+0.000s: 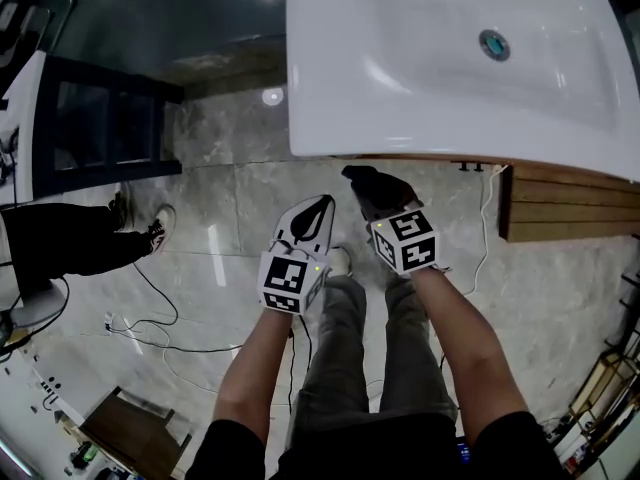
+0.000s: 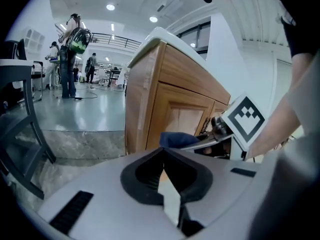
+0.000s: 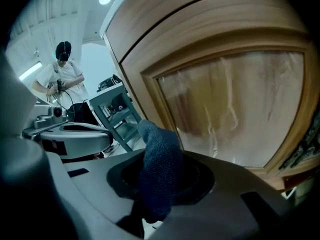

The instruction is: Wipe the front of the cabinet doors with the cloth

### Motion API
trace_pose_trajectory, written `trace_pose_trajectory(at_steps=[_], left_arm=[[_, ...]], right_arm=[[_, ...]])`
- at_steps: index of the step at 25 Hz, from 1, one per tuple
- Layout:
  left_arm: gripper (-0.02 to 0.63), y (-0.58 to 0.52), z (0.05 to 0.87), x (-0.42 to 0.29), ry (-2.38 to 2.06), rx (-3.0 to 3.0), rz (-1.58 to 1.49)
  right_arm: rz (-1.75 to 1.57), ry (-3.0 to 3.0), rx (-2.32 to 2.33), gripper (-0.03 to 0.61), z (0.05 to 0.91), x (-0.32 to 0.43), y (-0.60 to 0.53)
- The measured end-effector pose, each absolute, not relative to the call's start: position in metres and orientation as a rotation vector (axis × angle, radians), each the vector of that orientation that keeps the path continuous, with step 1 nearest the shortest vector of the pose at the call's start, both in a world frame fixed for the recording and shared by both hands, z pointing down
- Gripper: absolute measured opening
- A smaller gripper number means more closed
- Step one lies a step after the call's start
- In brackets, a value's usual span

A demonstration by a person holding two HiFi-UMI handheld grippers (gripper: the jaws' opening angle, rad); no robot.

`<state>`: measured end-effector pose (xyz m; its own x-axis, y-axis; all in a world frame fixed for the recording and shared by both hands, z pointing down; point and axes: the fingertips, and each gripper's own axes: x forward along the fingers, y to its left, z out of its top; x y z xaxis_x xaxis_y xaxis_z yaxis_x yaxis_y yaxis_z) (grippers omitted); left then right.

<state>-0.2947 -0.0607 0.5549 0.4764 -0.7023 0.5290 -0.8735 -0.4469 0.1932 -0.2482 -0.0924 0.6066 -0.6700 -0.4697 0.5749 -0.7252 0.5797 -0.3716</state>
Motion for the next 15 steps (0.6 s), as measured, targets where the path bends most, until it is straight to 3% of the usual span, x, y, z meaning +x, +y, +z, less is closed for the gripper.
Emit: trace_pose_trajectory(at_steps=[7,15], left_arm=[[0.008,-0.066,0.561,-0.314,-1.327,2.267,0.510],[0.008,-0.077,0.562,-0.287,-1.290,2.293,0.514]], right_arm=[[0.831,-2.381,0.982,0.109,0.620,-0.264,-0.105],[0.839,-2.344,1.057,0.109,0.624,-0.221,-0.117]])
